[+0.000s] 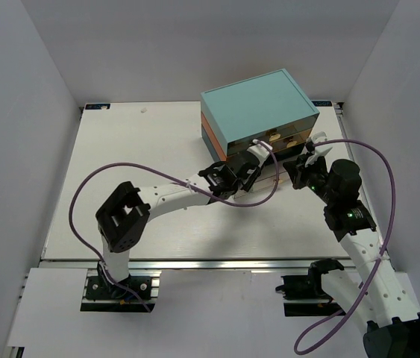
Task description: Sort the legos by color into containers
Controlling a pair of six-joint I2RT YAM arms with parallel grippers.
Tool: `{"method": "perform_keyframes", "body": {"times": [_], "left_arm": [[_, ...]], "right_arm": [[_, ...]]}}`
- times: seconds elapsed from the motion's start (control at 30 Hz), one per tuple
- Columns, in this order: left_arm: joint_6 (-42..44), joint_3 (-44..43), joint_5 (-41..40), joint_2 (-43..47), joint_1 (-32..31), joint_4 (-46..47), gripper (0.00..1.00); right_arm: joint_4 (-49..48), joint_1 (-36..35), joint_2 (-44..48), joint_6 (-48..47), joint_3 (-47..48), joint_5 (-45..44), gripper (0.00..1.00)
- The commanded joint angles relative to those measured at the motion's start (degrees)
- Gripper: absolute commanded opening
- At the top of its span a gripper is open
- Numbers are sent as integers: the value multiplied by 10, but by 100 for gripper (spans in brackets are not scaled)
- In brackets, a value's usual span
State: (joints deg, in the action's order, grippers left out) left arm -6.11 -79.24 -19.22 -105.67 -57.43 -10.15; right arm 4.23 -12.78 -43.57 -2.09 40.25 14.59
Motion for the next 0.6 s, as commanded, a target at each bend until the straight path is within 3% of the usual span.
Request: {"method": "perform_keyframes", "body": {"times": [0.0,0.07,0.13,0.27,0.37,0.43,0.47,0.5,0.57], "left_arm": [[22,-62,-56,-20,-1,-27,40],[24,-67,-58,-30,-1,-29,55],[25,-71,-59,-31,-1,-32,61],[27,-77,-61,-26,-1,-36,67],[29,-75,-50,-8,-1,-36,65],[34,-65,-34,12,-1,-38,43],[34,-60,-23,24,-1,-39,25],[34,-53,-6,56,-1,-43,0],[36,-17,16,95,13,-49,0]], "right_arm": [[-28,5,7,6,11,10,0],[-28,4,7,6,10,18,0],[-26,8,6,5,9,25,0],[-26,10,2,2,8,40,0],[-24,13,1,-5,8,55,0],[-17,16,2,-23,9,75,0],[-15,19,-1,-30,10,81,0],[-12,21,-4,-37,10,86,0],[-1,30,-19,-50,13,90,0]]}}
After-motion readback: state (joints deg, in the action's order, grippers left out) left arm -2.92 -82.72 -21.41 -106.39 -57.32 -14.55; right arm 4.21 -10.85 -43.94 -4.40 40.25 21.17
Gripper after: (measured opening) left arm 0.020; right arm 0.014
